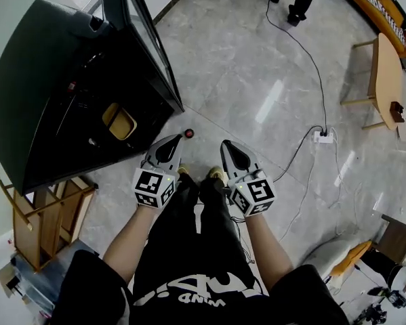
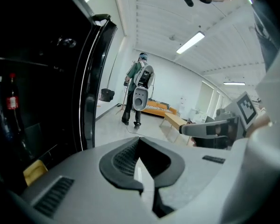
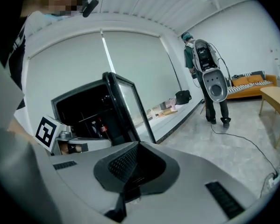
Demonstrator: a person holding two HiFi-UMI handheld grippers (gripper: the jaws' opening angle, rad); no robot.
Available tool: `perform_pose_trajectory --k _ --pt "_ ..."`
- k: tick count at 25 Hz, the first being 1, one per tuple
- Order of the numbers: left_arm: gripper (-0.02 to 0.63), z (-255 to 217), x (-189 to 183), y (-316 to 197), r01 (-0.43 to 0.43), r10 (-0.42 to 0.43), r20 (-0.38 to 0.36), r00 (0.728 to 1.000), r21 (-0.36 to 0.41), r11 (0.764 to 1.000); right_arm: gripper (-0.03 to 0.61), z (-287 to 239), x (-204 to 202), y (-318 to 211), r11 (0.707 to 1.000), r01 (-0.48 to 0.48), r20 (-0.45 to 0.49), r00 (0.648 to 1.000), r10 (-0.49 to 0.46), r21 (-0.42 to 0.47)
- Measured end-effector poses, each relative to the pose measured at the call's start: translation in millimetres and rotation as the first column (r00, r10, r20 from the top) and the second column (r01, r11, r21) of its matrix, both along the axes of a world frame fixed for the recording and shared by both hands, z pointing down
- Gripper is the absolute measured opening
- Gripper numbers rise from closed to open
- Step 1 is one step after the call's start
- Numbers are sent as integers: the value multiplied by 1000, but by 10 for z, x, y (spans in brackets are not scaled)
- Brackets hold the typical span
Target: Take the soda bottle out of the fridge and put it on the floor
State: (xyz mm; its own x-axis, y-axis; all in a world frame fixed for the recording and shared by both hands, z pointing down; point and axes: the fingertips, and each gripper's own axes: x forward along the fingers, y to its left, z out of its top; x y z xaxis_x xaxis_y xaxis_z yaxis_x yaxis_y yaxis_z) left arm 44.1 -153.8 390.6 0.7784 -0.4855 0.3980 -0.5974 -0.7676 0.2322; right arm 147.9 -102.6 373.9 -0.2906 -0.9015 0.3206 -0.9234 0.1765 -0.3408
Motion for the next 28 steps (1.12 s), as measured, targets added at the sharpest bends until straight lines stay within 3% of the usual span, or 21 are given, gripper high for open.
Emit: perform_pose_trajectory --k 5,13,23,28 --pt "6 -691 98 234 -31 31 -45 999 -10 999 23 -604 86 181 1000 16 -16 1000 -16 7" --pt "6 -1433 52 348 -43 48 -92 995 55 998 23 -1224 9 274 995 39 -32 999 -37 89" --pt "7 -2040 -66 344 -44 64 -127 990 160 986 23 -1682 105 295 987 35 -68 997 -24 159" --pt "6 -2193 -276 301 -8 35 -127 991 212 977 23 -1839 180 295 980 28 -133 991 -2 197"
